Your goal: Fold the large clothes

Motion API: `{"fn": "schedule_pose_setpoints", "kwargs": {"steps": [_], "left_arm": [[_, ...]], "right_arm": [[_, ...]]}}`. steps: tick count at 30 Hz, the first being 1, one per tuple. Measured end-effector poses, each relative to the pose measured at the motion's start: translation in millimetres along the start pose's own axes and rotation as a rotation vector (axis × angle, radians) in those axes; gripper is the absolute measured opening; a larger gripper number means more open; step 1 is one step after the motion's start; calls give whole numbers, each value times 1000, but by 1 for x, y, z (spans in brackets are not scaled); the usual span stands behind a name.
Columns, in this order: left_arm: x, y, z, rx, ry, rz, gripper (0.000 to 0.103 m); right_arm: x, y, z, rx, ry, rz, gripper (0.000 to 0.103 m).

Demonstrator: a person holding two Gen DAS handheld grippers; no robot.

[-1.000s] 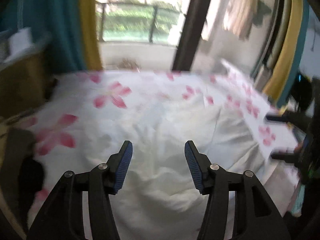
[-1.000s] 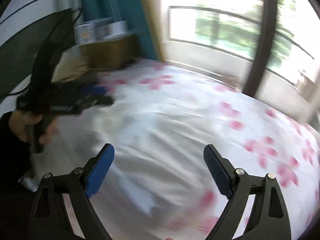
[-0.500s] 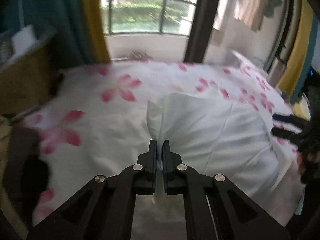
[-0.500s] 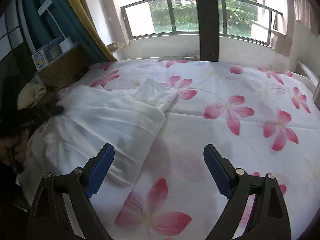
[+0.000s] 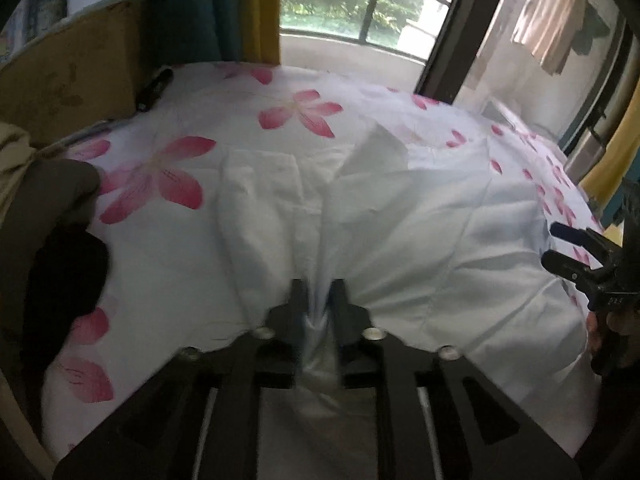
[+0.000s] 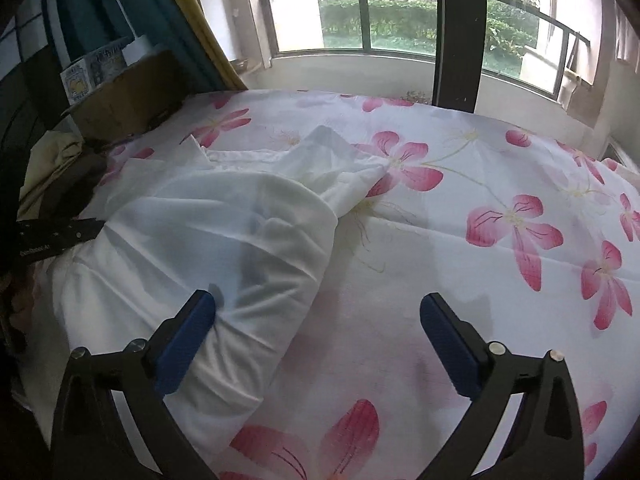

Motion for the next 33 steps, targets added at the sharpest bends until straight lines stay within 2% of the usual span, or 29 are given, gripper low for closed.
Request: {"fn": "schedule_pose_setpoints", "kwargs": {"steps": [1, 6, 10, 13, 14, 17, 19, 23, 25, 29, 31, 33], "left_arm": [[4, 5, -1, 9, -10, -8, 40], [20, 26, -4, 87, -46, 5, 55], [23, 35, -1, 127, -53, -3, 57], [11, 36, 7, 164, 11, 24, 58], [12, 34, 7, 155, -2, 19, 59], [9, 26, 7, 133, 11, 34, 72], [7, 20, 5, 148, 18, 85, 76], [1, 3, 2, 224, 54, 295, 76], [-2, -7, 3, 228, 70, 338, 76], [-10, -41, 5, 164, 111, 404, 78], [-11, -49, 5, 153, 105, 421, 85], [-13, -54, 3, 181, 92, 436, 85]], "right_arm": [[1, 0, 0, 1, 1, 5, 101], [17, 0, -4, 2, -19, 29, 101], [35, -4, -10, -14, -63, 48, 101], [43, -10, -13, -30, -77, 63, 101], [44, -12, -14, -33, -79, 67, 101], [43, -14, -15, -38, -74, 70, 101], [40, -12, -14, -39, -70, 56, 101], [27, -7, -8, -37, -45, 48, 101], [20, -5, -5, -28, -24, 67, 101], [7, 2, -1, -21, 5, 60, 101], [1, 3, 0, -24, 19, 68, 101], [-3, 5, 2, -28, 26, 70, 101]]}}
Point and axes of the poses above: each gripper's, at about its wrist camera, not at the fingertips, and x roughly against the way its jaws point, y to its left, z to its underside, the point moved 8 cm from there along -x, roughly the way its jaws point, and after that the axes turned 6 degrees about x, right-handed, at the moved point
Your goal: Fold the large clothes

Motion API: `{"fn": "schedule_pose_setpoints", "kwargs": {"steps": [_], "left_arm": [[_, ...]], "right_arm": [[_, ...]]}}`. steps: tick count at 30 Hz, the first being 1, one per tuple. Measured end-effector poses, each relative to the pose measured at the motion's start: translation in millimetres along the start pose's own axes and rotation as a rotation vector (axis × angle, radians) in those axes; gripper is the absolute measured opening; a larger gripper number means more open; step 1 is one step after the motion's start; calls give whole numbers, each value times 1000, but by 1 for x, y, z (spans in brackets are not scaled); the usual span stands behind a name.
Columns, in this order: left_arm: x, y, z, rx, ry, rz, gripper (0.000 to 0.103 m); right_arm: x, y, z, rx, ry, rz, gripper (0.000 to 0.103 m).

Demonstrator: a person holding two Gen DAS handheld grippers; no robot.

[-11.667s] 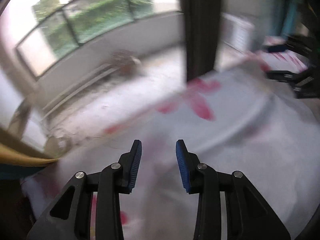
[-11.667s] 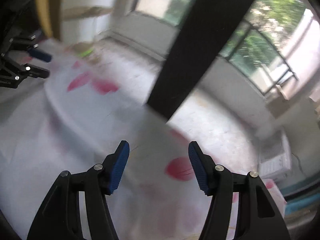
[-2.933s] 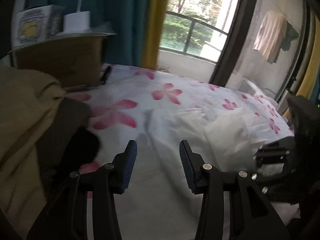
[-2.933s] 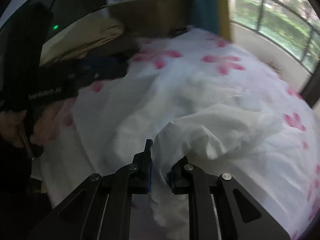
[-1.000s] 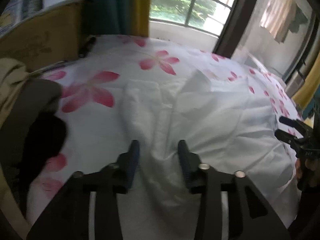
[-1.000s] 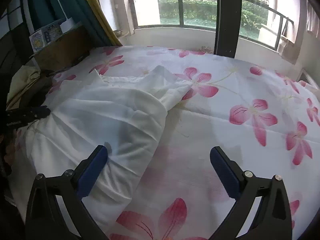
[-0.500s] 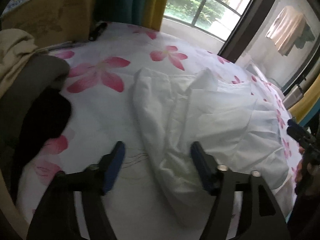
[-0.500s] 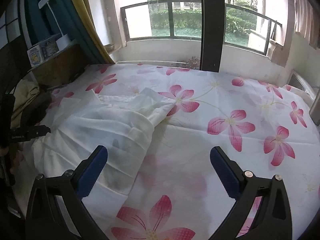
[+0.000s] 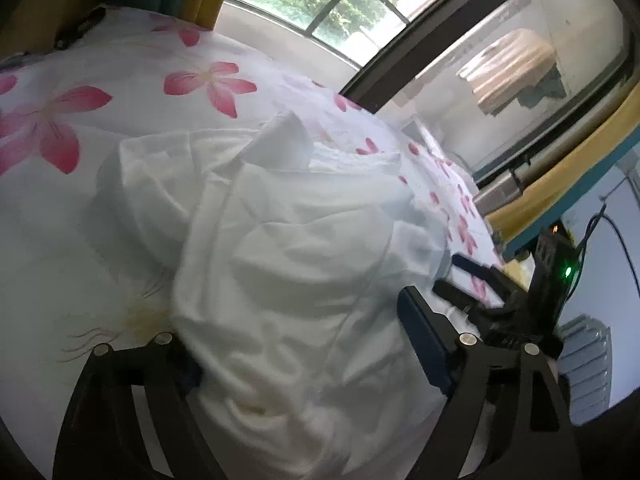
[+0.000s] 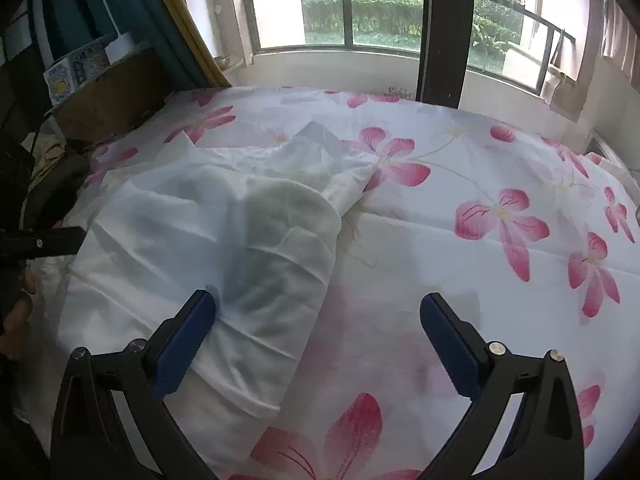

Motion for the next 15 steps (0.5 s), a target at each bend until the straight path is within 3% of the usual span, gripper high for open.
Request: {"fn": "schedule_pose_setpoints", "kwargs": {"steps": [4, 7, 12, 15], "left_arm": [[-9, -8, 0, 33, -5, 58, 86], [-15, -16, 1, -15, -4, 21, 86], [-29, -30, 5, -164, 32, -115, 86], [-35, -33, 4, -195, 29, -137, 85]], "right_arm": [[-3, 4, 3, 3, 5, 6, 101], [-6, 7, 4, -1, 9, -10, 101], [-11, 11, 3, -15, 11, -40, 101], [-13, 10, 3, -26, 12, -56, 101]]}}
Point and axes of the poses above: each gripper's, at about its wrist camera, not at the fingertips, and x roughly against the way its jaws point, y to its left, z to its underside, the point moved 8 cm from there along -x, roughly the way its jaws point, and after that the axes turned 6 degrees about x, right-handed, at the moved point
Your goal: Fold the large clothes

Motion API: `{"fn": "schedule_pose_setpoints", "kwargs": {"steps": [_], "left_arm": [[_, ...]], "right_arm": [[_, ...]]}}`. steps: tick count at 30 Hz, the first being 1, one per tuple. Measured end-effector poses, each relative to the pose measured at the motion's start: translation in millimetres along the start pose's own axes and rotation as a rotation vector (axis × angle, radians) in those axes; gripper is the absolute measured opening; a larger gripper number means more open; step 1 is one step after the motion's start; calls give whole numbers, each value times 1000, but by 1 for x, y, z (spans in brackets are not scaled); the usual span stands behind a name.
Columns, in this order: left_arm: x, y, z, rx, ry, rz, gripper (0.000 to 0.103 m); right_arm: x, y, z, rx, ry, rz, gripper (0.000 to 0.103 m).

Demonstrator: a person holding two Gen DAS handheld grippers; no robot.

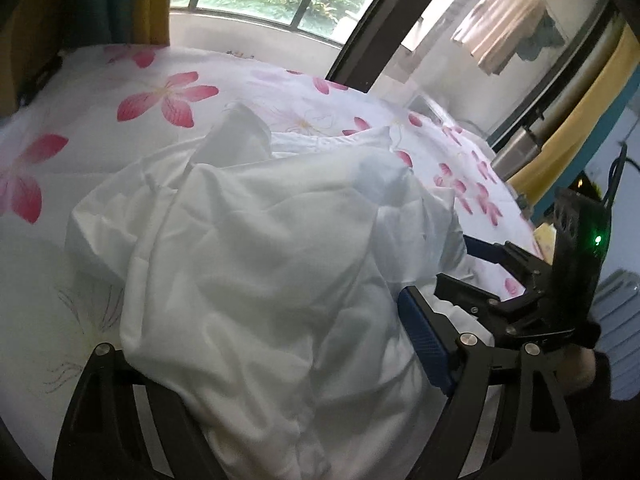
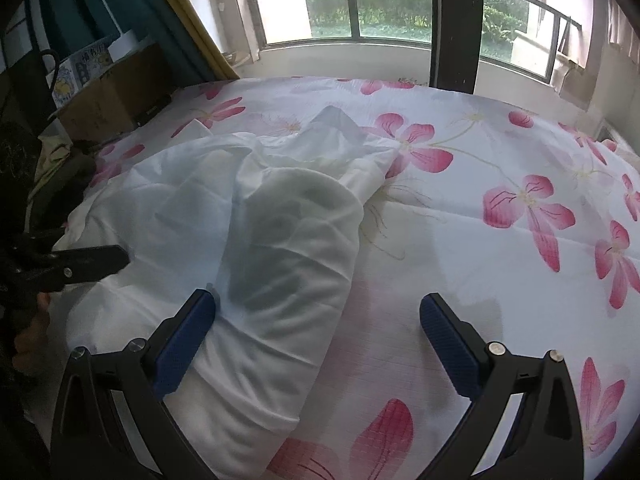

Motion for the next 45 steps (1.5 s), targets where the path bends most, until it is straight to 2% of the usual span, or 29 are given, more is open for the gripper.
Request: {"fn": "schedule_pose_setpoints", "kwargs": {"steps": [5, 10, 15, 20, 22, 23, 25, 27, 29, 35, 45], "left_arm": [[-4, -1, -4, -33, 0, -11, 73], [-4, -1, 0, -22, -1, 40, 50], [-2, -5, 3, -17, -7, 73, 42], [-1, -9, 3, -31, -14, 78, 39], [0, -11, 3, -36, -21, 82, 38], [1, -11, 4, -39, -23, 82, 37], [3, -13, 3, -45, -31, 77, 36], [6, -15, 3, -47, -39, 83, 34], [9, -19, 4, -55, -46, 89, 33], [22, -29, 7, -77, -83, 109, 30], [62, -31, 3, -85, -169, 120, 29]], "right_arm": [[-1, 0, 0, -8, -3, -13, 101], [-2, 0, 0, -18, -5, -32, 101], [-4, 3, 0, -2, -8, -40, 101], [-5, 12, -1, 15, -17, -67, 99], [-4, 18, -2, 11, -24, -125, 92], [-3, 21, -2, 12, -27, -144, 79], [-1, 27, -3, -12, -36, -183, 64], [0, 27, -2, -30, -46, -205, 44], [4, 24, -2, -47, -58, -225, 34], [24, 34, -7, -7, -114, -207, 24], [60, 55, -30, 84, -202, -203, 22]]}}
Point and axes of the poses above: each gripper's, at about its wrist camera, not at the fingertips, and x roughly against the way its jaws point, y to its left, z to its underside, the point moved 8 cm from there along -x, roughly the way its jaws point, and after that the axes turned 6 degrees about x, right-handed, at the moved point
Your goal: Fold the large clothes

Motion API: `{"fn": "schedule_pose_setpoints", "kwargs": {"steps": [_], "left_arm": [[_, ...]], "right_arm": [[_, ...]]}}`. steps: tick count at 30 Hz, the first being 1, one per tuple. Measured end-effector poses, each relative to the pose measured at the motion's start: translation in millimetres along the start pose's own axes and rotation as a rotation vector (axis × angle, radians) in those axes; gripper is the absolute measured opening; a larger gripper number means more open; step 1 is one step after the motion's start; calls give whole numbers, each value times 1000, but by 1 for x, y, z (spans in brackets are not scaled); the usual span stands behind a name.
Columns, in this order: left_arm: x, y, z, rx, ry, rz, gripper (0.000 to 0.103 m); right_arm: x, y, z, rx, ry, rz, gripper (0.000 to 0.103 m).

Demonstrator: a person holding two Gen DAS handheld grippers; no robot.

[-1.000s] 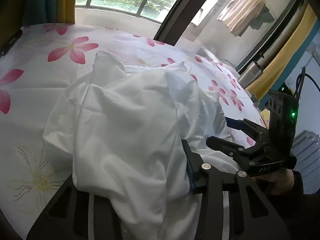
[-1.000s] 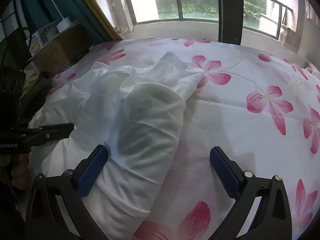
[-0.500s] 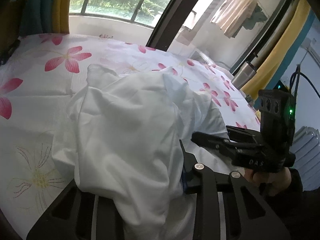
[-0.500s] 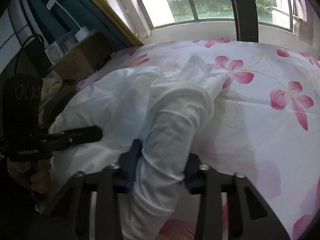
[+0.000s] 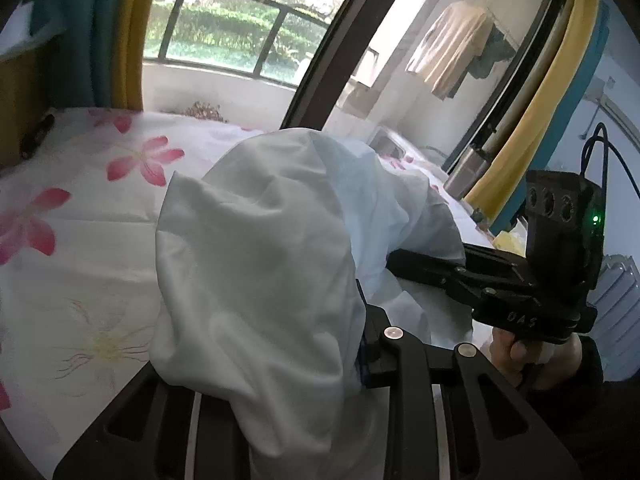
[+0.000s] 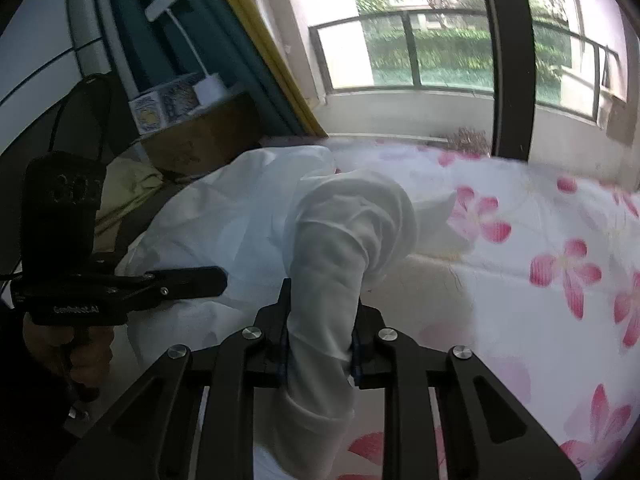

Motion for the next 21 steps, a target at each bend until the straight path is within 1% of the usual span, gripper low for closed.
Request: {"fn": "schedule_pose_setpoints", "kwargs": {"steps": [9, 15, 21], "left_arm": [[51, 13, -10, -31, -90, -52, 29], [85, 36, -16, -30, -140, -104, 29], [112, 67, -22, -16, -173, -158, 29]], "right_arm": [[2, 41, -29, 86, -45, -36, 22], [-13, 76, -47, 141, -59, -86, 22], [-37, 108, -62, 178, -69, -157, 22]]}}
Point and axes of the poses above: each gripper's, at about its wrist camera, not at the fingertips, and x roughly against the way its jaws point, y to its left, z to its underside, the point moved 8 cm from there along -x, roughly the way its jaws point, and after that the axes turned 6 degrees about x, right-handed, at the moved point
